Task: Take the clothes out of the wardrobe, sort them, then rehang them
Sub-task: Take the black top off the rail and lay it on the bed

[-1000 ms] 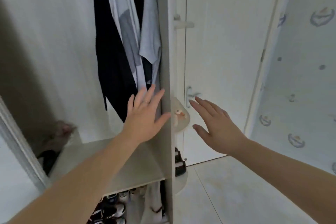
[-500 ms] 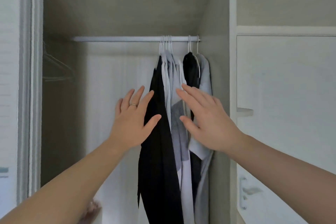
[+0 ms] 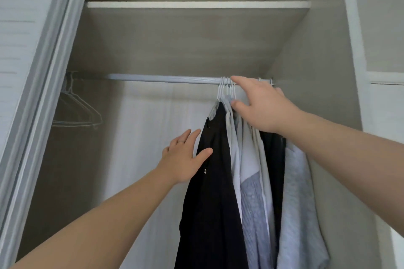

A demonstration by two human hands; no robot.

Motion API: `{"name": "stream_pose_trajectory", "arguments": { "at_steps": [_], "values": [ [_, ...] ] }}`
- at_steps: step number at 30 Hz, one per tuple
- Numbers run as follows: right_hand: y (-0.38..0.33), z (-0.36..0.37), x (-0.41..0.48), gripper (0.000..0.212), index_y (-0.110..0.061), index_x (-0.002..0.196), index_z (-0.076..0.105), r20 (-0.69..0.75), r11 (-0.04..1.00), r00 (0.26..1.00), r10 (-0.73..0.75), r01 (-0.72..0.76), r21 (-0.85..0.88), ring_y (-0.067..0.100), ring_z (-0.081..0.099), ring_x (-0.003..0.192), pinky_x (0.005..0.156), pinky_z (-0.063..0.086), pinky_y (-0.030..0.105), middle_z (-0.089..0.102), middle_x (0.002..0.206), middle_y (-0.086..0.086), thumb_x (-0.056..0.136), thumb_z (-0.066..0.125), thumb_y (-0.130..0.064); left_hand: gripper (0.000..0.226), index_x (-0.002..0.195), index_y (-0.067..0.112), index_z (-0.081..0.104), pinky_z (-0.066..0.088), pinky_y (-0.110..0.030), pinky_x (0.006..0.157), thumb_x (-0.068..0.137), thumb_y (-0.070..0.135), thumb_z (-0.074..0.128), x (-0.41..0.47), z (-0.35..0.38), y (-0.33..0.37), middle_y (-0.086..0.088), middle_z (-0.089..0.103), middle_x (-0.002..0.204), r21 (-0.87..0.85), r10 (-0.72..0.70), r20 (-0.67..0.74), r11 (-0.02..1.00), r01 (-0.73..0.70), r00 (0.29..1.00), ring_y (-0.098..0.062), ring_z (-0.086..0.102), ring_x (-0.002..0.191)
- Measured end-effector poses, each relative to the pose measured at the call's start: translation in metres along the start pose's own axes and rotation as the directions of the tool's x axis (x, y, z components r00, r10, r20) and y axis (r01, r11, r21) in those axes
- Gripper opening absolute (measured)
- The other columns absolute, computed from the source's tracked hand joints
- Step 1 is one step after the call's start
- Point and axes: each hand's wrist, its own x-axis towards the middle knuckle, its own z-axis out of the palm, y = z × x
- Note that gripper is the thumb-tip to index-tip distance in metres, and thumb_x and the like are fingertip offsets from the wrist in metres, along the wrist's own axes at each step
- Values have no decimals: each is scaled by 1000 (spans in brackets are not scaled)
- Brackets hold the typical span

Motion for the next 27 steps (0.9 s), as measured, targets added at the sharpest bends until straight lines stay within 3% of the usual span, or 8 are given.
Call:
{"name": "stream_pose_trajectory", "arguments": {
  "at_steps": [9, 15, 19, 22, 27],
  "values": [
    [-5, 44, 72, 45, -27, 138, 48, 130, 966, 987, 99, -64, -250, 27, 50, 125, 106, 35, 48, 60, 132, -4, 96, 42, -43, 74, 157, 36, 18, 27, -50, 118, 94, 70, 37, 77, 40, -28, 9, 22, 164, -383, -11, 67, 923, 35, 998, -24, 21, 149],
    [-12, 68, 99, 36, -19, 101, 69, 182, 875, 967, 177, -70, -478, 28, 57, 95, 84, 37, 39, 67, 97, 1, 91, 48, -47, 80, 157, 37, 18, 21, -47, 121, 89, 75, 35, 106, 74, -34, 9, 21, 164, -509, 51, 102, 861, 8, 994, -20, 20, 150],
    [-16, 81, 109, 15, -15, 82, 58, 158, 808, 968, 196, -69, -585, 21, 52, 70, 70, 36, 33, 58, 78, 1, 88, 56, -28, 89, 157, 36, 18, 20, -49, 121, 81, 81, 31, 115, 90, -32, 9, 20, 164, -582, 77, 124, 813, 10, 989, -21, 21, 150],
    [-19, 94, 115, 22, -14, 68, 41, 82, 766, 969, 231, -129, -630, 18, 44, 56, 50, 30, 26, 47, 69, 3, 85, 53, -9, 82, 157, 36, 15, 20, -49, 121, 89, 77, 36, 117, 98, -31, 7, 19, 165, -607, 69, 118, 794, 17, 991, -24, 20, 150],
    [-19, 118, 120, 34, -17, 66, 30, -10, 695, 965, 261, -196, -691, 19, 35, 55, 45, 27, 28, 37, 71, 3, 84, 52, 1, 82, 158, 35, 11, 18, -50, 121, 91, 75, 36, 116, 103, -31, 6, 12, 166, -635, 87, 128, 773, 15, 988, -25, 16, 151]
  ]
}}
